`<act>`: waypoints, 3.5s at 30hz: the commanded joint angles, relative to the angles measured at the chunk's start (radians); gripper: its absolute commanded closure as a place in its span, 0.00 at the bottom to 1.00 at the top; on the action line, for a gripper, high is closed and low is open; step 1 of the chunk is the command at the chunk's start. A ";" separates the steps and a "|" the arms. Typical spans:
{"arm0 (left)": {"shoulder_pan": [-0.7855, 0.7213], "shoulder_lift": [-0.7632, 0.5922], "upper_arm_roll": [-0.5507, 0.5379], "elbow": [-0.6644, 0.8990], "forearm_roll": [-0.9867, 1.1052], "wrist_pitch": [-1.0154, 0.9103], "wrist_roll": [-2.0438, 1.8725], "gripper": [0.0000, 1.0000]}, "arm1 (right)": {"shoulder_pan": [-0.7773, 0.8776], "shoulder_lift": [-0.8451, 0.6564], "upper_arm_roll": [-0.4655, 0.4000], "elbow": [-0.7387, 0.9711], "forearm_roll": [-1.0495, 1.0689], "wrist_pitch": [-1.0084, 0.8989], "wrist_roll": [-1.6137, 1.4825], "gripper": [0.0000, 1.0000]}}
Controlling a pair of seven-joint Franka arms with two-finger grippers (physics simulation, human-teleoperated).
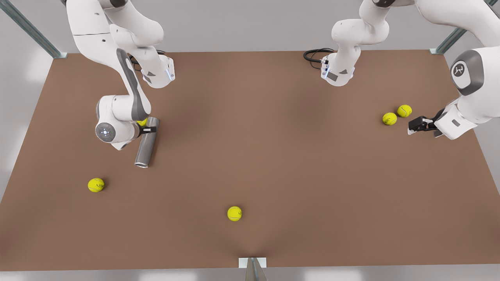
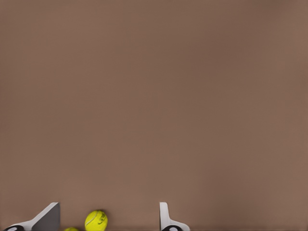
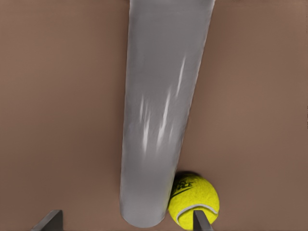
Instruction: Put the tennis tube upright
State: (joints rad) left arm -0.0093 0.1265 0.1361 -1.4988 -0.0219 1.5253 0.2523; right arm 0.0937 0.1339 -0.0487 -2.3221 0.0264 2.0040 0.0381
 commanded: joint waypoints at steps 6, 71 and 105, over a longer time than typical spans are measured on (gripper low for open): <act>-0.001 0.009 0.000 -0.005 -0.001 -0.002 0.019 0.00 | -0.003 0.072 0.000 -0.017 0.004 0.173 0.374 0.00; 0.002 0.030 0.000 -0.009 -0.001 -0.022 0.015 0.00 | 0.567 0.467 -0.031 0.895 -0.055 -0.280 -0.474 0.31; 0.008 0.041 -0.001 -0.011 -0.001 -0.024 0.013 0.00 | 0.910 0.604 -0.096 0.931 0.093 0.185 -0.589 0.00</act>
State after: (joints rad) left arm -0.0016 0.1685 0.1351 -1.5098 -0.0235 1.5026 0.2666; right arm 1.0033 0.7536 -0.1442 -1.3908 0.0790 2.2272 -0.4774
